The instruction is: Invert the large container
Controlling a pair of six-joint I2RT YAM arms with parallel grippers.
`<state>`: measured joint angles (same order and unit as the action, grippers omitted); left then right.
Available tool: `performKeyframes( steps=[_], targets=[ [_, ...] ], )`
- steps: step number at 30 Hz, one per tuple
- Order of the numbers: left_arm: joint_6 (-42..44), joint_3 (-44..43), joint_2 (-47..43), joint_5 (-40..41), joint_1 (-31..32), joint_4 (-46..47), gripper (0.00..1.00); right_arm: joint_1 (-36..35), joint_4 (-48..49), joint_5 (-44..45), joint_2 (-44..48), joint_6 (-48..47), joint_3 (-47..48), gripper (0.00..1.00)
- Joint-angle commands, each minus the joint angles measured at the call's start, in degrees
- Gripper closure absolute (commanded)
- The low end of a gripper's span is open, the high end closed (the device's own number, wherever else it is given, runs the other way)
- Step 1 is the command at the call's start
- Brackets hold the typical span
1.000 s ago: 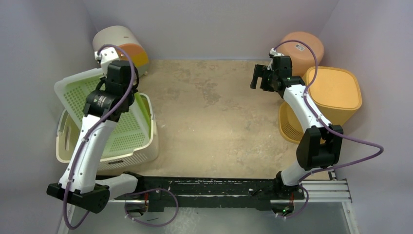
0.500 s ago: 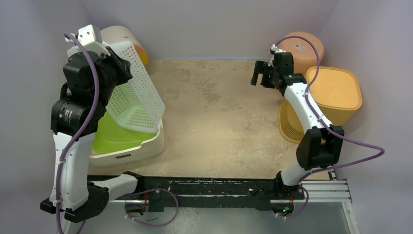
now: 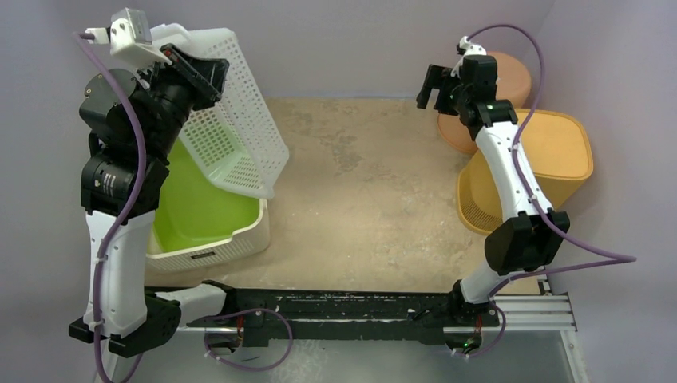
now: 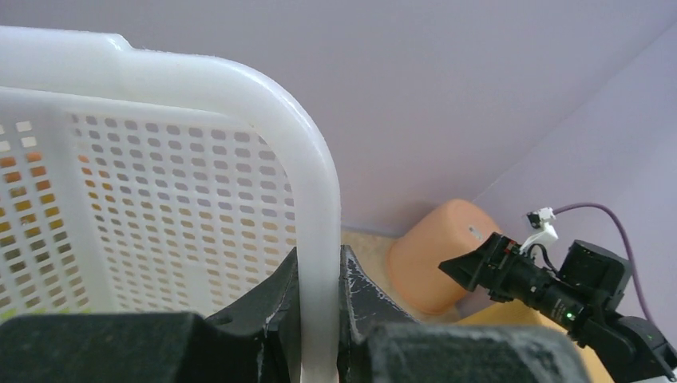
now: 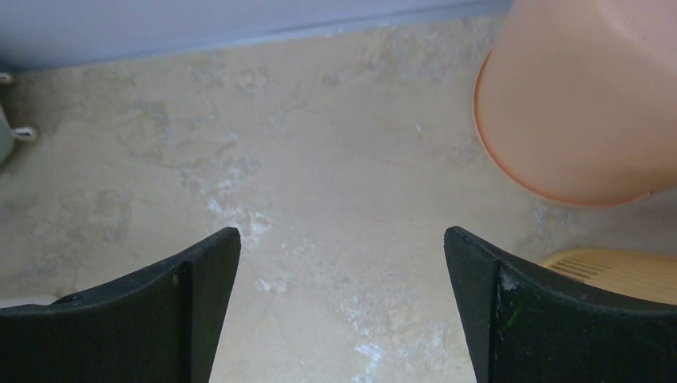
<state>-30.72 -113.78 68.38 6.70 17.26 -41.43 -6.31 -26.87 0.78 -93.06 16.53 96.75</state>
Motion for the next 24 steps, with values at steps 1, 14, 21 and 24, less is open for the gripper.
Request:
performKeyframes(
  steps=[1, 14, 21, 24],
  targets=[
    [-6.4, -0.7, 0.0, -7.7, 0.0, 19.9, 1.0, 0.9, 0.9, 2.8, 0.3, 1.2, 5.9, 0.0],
    [-32.1, 11.5, 7.4, -21.9, 0.0, 60.9, 1.0, 9.8, 6.3, -0.2, -0.2, 8.2, 14.3, 0.0],
    [-43.8, 31.1, 11.5, -19.5, 3.6, 83.6, 1.0, 11.3, 5.8, -0.1, -2.5, 7.9, 22.1, 0.0],
    [-47.6, 36.7, 14.7, -17.9, 5.9, 91.7, 1.0, 11.4, 5.6, -0.8, -3.3, 7.6, 24.9, 0.0]
  ],
)
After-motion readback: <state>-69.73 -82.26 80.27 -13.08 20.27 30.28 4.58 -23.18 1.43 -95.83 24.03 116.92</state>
